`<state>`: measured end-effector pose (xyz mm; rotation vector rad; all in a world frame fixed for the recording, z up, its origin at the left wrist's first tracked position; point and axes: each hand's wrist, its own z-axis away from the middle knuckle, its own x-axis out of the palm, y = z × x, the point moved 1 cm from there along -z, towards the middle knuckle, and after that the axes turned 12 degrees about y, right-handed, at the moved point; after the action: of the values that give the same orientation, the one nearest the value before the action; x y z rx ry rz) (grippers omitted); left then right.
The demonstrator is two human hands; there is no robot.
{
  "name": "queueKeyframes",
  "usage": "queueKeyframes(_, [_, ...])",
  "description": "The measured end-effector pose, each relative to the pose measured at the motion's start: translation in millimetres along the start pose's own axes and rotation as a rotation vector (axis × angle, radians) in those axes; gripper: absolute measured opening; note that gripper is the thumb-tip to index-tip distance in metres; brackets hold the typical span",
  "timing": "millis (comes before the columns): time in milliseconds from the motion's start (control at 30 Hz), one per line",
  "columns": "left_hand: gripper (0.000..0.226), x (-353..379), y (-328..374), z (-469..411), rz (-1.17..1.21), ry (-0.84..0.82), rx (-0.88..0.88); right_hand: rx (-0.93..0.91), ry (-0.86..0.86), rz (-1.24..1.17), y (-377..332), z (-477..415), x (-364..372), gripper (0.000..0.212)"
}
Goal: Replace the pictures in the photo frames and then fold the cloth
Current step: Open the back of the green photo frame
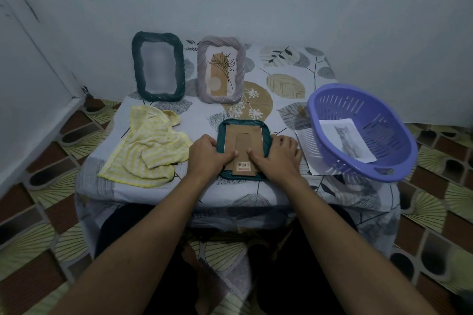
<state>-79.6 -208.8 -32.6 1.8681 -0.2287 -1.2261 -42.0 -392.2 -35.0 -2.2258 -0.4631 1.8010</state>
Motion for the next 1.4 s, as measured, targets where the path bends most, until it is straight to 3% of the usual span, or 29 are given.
queueKeyframes(100, [0.061, 0.4, 0.0, -2.5, -0.026, -0.018, -0.006, -0.035, -0.051, 0.000, 3.5, -3.0, 3.2, 0.091])
queueKeyframes(233, [0.064, 0.1, 3.2, -8.7, -0.088, -0.051, 0.027, -0.129, -0.172, 0.032, 5.3, -6.9, 4.8, 0.076])
queueKeyframes(400, [0.087, 1.4, 3.4, -21.4, -0.056, -0.081, 0.067, -0.162, -0.223, 0.094, 8.0, -8.5, 8.3, 0.065])
queueKeyframes(600, [0.048, 7.1, 7.7, -45.0, -0.007, -0.064, 0.114, -0.173, -0.215, 0.108, 10.0, -9.5, 9.7, 0.064])
queueKeyframes(833, [0.028, 19.2, 15.2, -72.7, -0.053, -0.067, 0.183, -0.167, -0.206, 0.103, 9.1, -9.3, 9.5, 0.063])
queueKeyframes(1167, [0.019, 37.2, 15.3, -90.6, -0.011, -0.006, 0.084, -0.163, -0.187, 0.093, 9.0, -10.2, 11.6, 0.063])
queueKeyframes(1400, [0.026, 42.7, 22.1, -88.1, -0.201, 0.058, 0.094, -0.160, -0.185, 0.090, 8.6, -9.9, 10.2, 0.062])
